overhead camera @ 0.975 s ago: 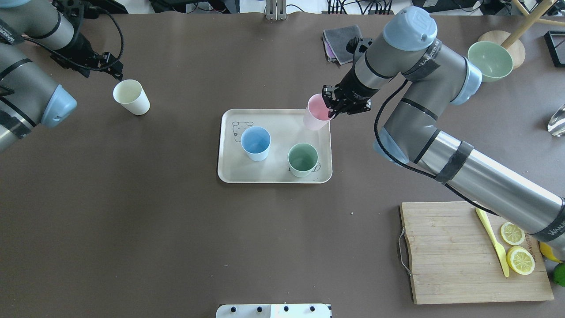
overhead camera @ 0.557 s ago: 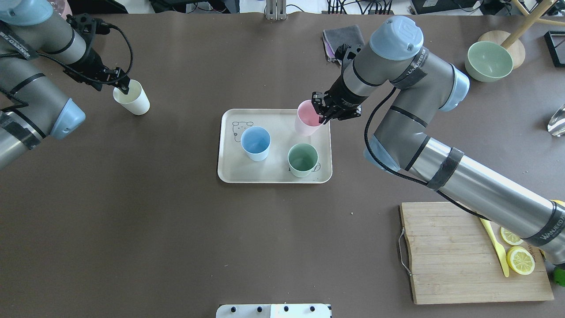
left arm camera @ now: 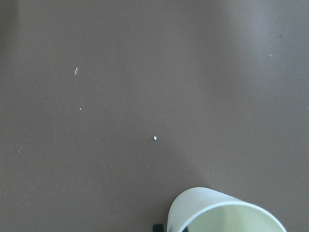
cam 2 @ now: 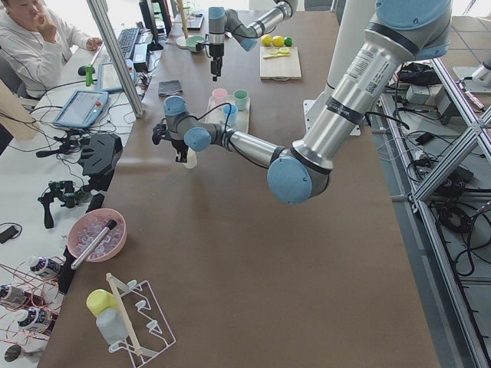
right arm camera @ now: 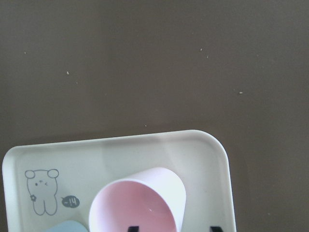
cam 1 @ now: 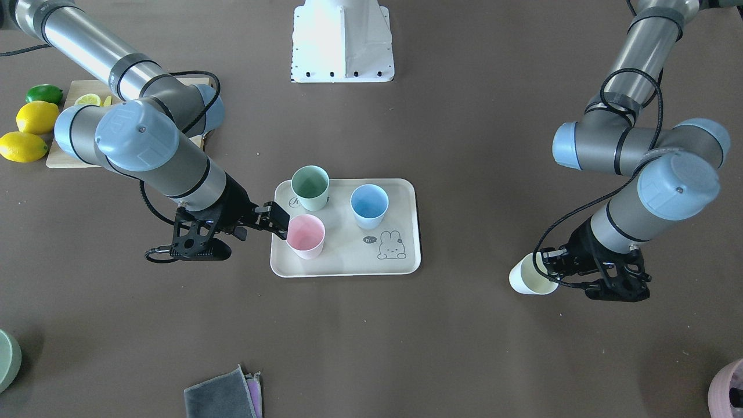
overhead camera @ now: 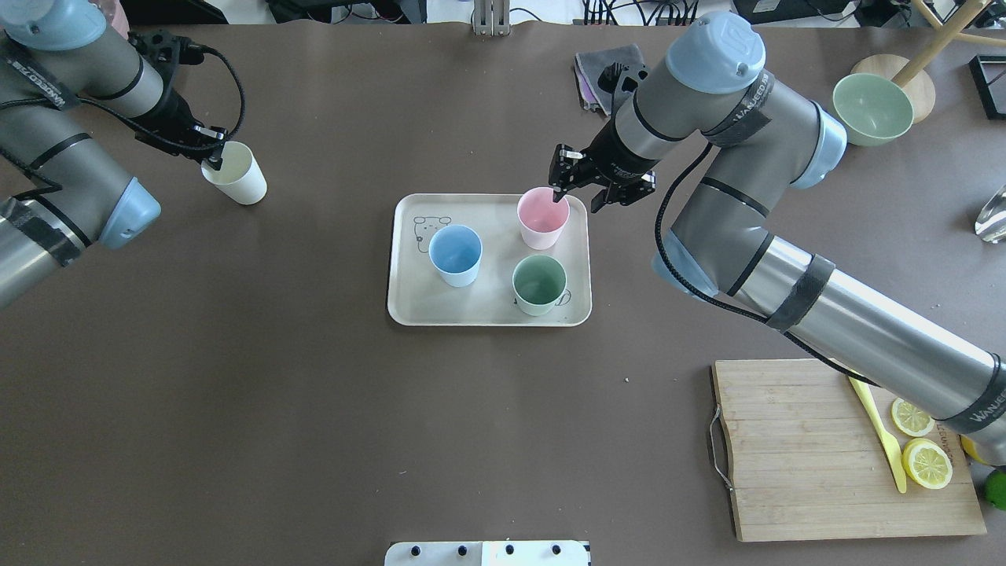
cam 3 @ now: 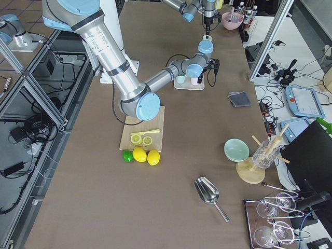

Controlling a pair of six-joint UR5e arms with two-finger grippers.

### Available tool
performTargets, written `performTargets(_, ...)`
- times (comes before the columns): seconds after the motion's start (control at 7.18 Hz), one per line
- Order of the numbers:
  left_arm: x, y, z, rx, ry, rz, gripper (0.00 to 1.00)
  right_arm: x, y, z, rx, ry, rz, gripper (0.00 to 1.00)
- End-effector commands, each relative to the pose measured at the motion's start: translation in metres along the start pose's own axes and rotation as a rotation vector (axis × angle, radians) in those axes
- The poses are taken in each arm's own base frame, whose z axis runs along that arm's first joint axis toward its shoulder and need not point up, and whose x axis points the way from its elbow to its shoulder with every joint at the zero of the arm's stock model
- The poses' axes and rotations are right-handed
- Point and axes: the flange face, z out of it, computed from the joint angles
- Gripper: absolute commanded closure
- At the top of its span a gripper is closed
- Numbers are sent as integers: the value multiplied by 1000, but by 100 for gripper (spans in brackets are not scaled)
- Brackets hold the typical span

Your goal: Place all cups on tray

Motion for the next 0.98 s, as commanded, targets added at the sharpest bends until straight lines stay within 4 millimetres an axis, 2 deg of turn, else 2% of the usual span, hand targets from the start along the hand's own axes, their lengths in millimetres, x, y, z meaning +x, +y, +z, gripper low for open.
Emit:
performTargets(0.0,115,12,-6,-28,61,-88,100,42,-6,-14,11,15,-18,0)
performTargets(0.14,168,23,-2,-5,67,-99,100,47,-7,-15,12,19,-17,0)
performTargets(0.28,211,36,1,-6,65,-105,100,60,-10,-17,19,29,-14,0)
performTargets(0.42,243,58,15,-20,59,-109,100,74,-15,-22,28,37,-40,0)
performTargets(0.56,258,71,27,27,36,-123,94,89,-15,-26,31,45,-59,0)
performTargets(0.7,255,73,30,30,29,-121,3,106,-19,-35,39,52,-73,0)
performTargets(0.84,252,70,18,38,39,-117,2,129,-27,-50,35,51,-83,0)
